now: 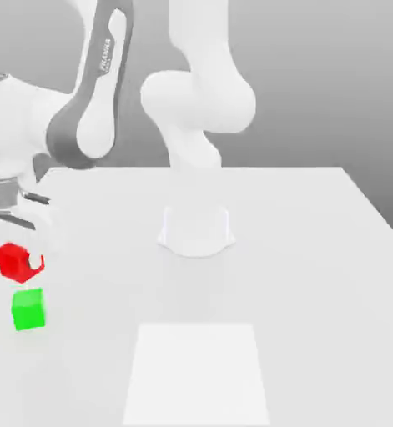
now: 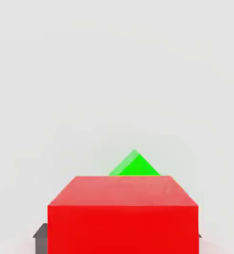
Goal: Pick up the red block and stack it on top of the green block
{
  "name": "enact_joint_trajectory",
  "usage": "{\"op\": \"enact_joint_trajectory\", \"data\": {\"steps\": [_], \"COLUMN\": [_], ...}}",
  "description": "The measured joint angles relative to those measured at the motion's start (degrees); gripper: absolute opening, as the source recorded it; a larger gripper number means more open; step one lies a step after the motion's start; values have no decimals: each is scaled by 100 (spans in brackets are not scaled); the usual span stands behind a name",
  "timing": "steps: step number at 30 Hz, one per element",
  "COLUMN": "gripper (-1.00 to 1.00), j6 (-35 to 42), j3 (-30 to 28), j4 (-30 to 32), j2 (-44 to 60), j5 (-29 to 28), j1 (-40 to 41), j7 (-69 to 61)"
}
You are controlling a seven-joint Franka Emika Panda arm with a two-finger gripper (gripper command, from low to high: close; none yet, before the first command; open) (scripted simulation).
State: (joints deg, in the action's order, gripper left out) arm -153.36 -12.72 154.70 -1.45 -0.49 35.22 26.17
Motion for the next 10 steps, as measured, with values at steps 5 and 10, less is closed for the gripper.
{"op": "enact_joint_trajectory", "data": {"steps": [5,10], "gripper": [-100,100], "j6": [-619,-977], "j3": [75,188], "j4": [-39,-44], "j2": [671,1058], "j5": [426,654], "j1": [-15,61], "j7": [-348,-511]}}
